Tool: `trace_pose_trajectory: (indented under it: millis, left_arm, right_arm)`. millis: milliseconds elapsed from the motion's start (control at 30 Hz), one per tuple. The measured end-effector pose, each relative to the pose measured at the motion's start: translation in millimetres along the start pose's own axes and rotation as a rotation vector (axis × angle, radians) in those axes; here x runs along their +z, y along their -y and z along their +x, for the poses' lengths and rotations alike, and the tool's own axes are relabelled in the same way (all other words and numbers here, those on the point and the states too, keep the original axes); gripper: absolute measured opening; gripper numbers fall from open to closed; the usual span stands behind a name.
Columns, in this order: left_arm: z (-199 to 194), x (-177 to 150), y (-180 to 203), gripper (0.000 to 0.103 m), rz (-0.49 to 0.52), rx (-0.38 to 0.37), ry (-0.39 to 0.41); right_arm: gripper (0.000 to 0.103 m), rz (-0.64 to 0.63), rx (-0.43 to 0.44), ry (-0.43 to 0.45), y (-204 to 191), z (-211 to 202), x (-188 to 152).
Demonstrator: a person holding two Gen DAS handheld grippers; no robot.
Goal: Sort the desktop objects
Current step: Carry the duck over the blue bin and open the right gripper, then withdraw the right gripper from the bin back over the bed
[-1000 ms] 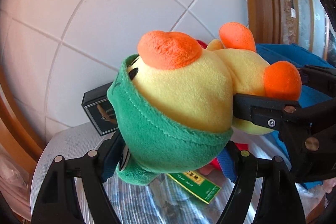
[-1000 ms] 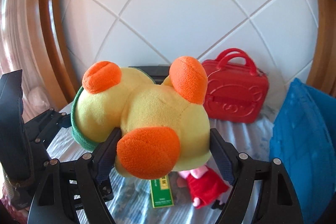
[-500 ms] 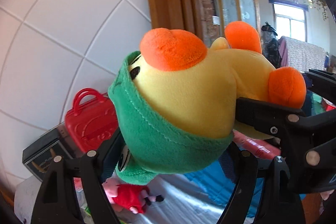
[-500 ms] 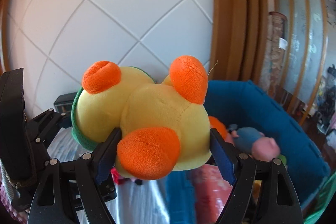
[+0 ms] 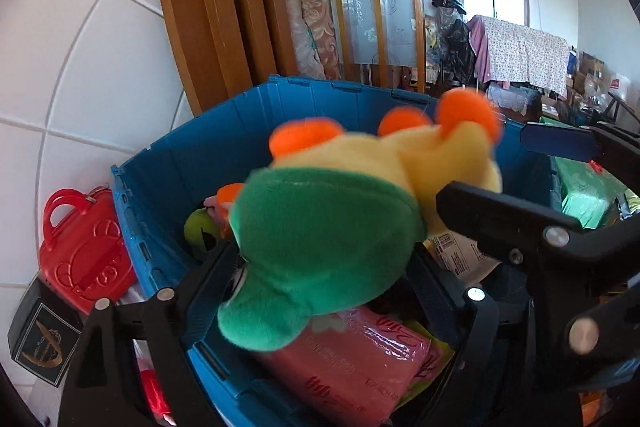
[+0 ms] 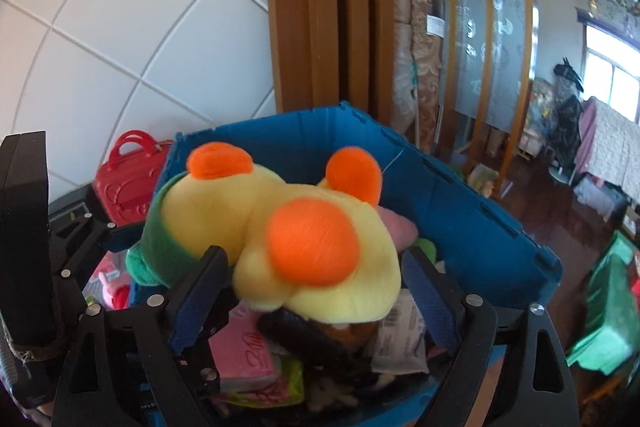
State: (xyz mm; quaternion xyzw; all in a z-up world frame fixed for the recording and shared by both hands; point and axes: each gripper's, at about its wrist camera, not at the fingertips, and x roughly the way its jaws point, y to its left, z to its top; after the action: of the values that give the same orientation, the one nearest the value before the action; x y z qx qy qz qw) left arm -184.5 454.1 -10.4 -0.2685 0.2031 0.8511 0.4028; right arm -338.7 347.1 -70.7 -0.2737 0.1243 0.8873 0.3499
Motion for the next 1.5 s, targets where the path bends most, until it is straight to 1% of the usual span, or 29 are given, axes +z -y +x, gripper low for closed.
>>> trace_pose_trajectory:
  millis: [33, 167, 300, 367, 567, 833, 967, 1100, 1300, 1500]
  left_arm:
    - [3.8, 1.6, 2.4, 0.086, 0.002, 0.010, -0.004]
    - [17.6, 4.6, 2.6, 0.087, -0.011, 0.014, -0.044]
    - [18.7, 5.3, -1.6, 0.087, -0.028, 0.025, -0.061]
    - [14.6, -5.2, 3.4, 0.087, -0.032, 0.034, -0.076]
    - [8.5, -12.9, -1.9, 0.087, -0.061, 0.043, -0.117]
    - [-17.2, -27.4, -15.0, 0.087, -0.085, 0.073, -0.101]
    - [-37.4, -40.0, -33.9, 0.087, -0.111, 0.106, -0.091]
    - [-55.6, -58.0, -59.6, 0.087, -0.157, 0.147, -0.093]
    - [-82.6, -94.8, -105.4, 0.087, -0.245, 0.216, -0.105]
    - [-105.6, -136.5, -153.2, 0.087, -0.331, 0.292, -0.134]
  right_arm:
    - [0.098, 0.003, -0.003, -0.012, 3.0, 3.7, -1.5]
    - [0.102, 0.016, -0.020, -0.047, 11.8, 11.4, -12.7]
    - [0.102, 0.023, -0.023, -0.073, 17.4, 17.6, -15.3]
    - [0.102, 0.028, -0.017, -0.083, 19.1, 19.6, -15.5]
    - [0.103, 0.024, -0.007, -0.102, 18.6, 20.1, -19.6]
    - [0.103, 0.002, 0.017, -0.106, 4.0, 12.2, -20.0]
    - [0.103, -0.028, 0.053, -0.098, -18.2, 8.0, -18.0]
    - [0.103, -0.082, 0.111, -0.087, -52.2, 4.4, -18.3]
    - [0.103, -0.150, 0.183, -0.078, -105.0, -1.0, -22.1]
    - [0.103, -0.218, 0.266, -0.093, -165.3, 4.2, -31.0]
